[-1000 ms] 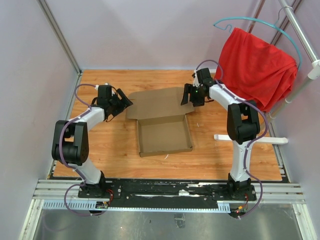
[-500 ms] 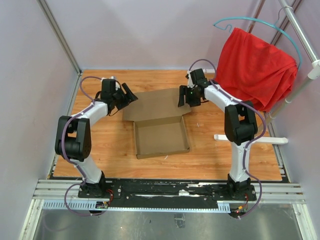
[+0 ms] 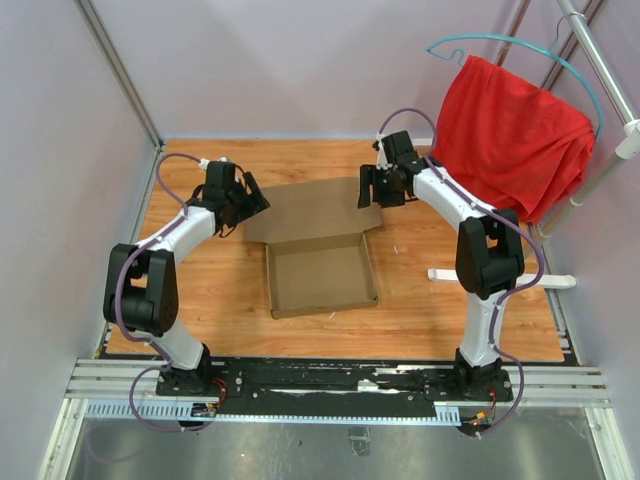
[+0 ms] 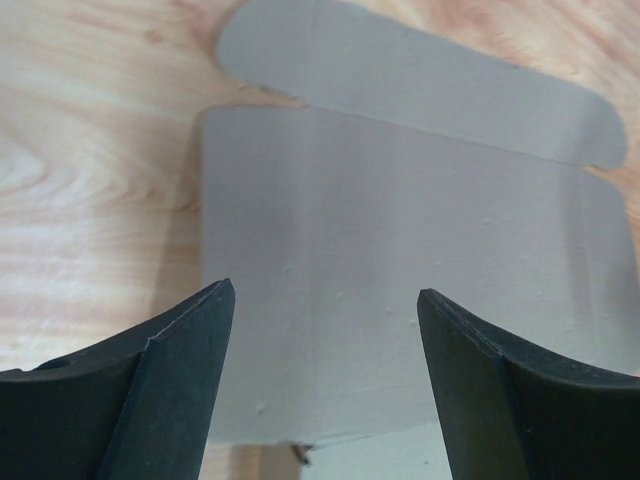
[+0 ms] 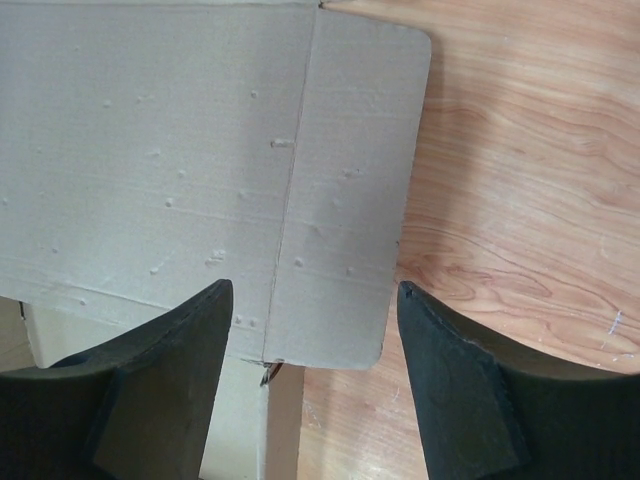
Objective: Fold the paper box
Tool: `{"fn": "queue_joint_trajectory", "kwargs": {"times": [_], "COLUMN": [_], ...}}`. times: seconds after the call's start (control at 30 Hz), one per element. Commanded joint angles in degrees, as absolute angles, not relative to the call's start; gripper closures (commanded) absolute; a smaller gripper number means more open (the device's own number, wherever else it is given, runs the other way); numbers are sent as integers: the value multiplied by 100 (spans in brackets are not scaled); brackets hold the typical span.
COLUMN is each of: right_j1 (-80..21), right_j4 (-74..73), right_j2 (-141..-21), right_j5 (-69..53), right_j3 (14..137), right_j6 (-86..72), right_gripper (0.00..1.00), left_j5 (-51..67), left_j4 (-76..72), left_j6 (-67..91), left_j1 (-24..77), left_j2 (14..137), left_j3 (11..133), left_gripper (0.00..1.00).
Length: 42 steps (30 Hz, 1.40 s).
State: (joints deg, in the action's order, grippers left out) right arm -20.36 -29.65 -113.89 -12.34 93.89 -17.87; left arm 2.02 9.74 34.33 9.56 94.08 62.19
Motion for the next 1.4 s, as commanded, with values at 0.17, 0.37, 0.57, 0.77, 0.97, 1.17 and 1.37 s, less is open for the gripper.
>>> {"fn": "queue_joint_trajectory", "kwargs": {"times": [0.17,0.37,0.57,0.77,0.97,1.17,1.37], "right_j1": [-1845,-1737,-1732,-1741,-1823,-1872,-1876], "right_j4": [-3422,-3349,-2896,-1926,-1494,-1639,-1783], "right_j2": [-11935,-12335,-12341,-12007,-11526,-11083,-11204], "right_j5": [-1334,-1984,-2227,-2690,-2754,-2114,-2114], "right_j3": [9744,9988,9630,8895,8408,8115,8158], "right_j6": [-1656,-1458,-1495,-1783,-1945,-2035,-2065], "right_gripper": [28,28,30,31,32,33,33], "left_j5": [-294,218,396,640,1139,867,-397], "left_j4": [1206,696,877,622,554,783,1372], "left_j6": [3408,3537,3363,3342,3284,3108,3050], "left_j1": [896,888,888,888,896,896,861], "left_j2": [9161,9395,9786,9828,10019,9825,9721], "left_j3": [5886,5759,6024,6012,6347,6393,6226], "left_gripper": [20,20,21,23,26,26,22]}}
